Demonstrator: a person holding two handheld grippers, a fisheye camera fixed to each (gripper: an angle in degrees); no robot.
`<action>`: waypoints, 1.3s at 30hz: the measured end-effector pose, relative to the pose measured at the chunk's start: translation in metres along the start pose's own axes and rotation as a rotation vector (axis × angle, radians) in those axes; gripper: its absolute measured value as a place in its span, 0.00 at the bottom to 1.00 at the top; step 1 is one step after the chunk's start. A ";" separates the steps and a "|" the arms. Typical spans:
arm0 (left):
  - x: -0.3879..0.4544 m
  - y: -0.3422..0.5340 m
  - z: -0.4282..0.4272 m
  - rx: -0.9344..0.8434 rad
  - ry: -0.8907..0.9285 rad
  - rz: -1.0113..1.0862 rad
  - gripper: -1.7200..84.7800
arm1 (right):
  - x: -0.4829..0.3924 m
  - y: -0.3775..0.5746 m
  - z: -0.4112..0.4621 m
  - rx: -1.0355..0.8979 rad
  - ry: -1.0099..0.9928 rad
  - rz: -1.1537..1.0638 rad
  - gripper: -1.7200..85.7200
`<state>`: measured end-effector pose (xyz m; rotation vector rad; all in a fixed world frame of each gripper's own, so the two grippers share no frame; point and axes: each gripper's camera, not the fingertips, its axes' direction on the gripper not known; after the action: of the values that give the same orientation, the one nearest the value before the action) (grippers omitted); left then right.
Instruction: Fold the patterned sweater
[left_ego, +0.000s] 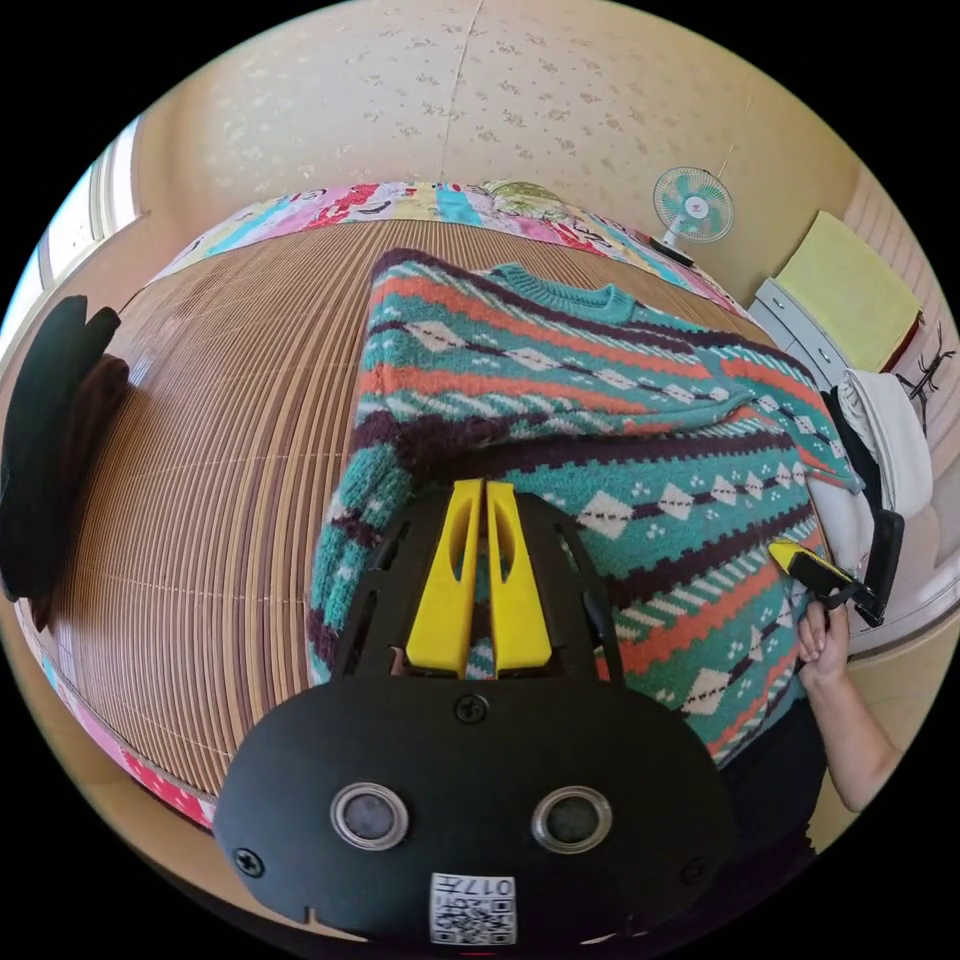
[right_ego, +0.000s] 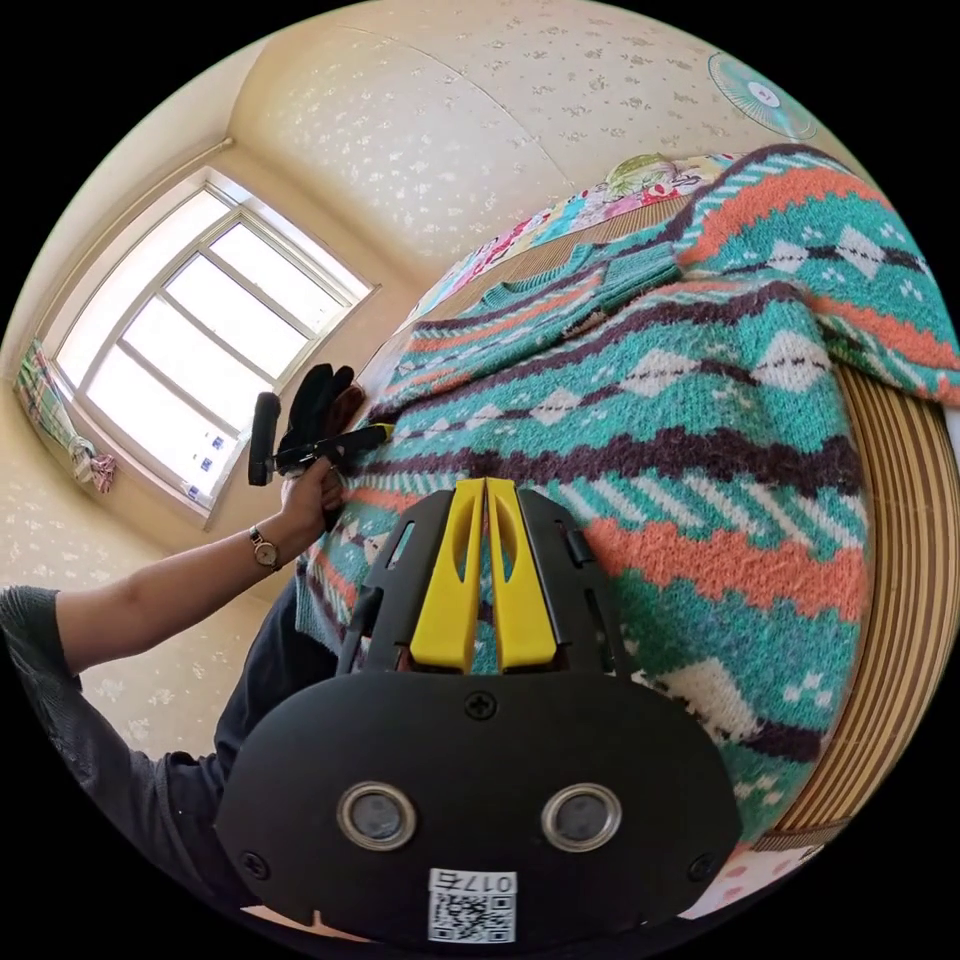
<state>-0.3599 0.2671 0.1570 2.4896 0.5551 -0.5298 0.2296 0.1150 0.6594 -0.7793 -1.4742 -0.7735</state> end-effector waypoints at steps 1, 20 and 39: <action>-0.003 -0.001 0.003 -0.012 0.004 -0.002 0.01 | 0.000 0.000 -0.006 0.013 0.001 0.009 0.05; -0.013 -0.005 0.007 0.016 -0.097 0.052 0.01 | 0.153 -0.063 -0.268 0.441 0.351 0.702 0.09; -0.046 -0.017 -0.014 0.025 -0.095 0.050 0.01 | -0.066 -0.076 0.171 -0.218 -0.052 -0.075 0.06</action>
<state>-0.4031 0.2763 0.1827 2.4801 0.4506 -0.6359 0.0749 0.2144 0.5852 -0.9176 -1.4878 -0.9889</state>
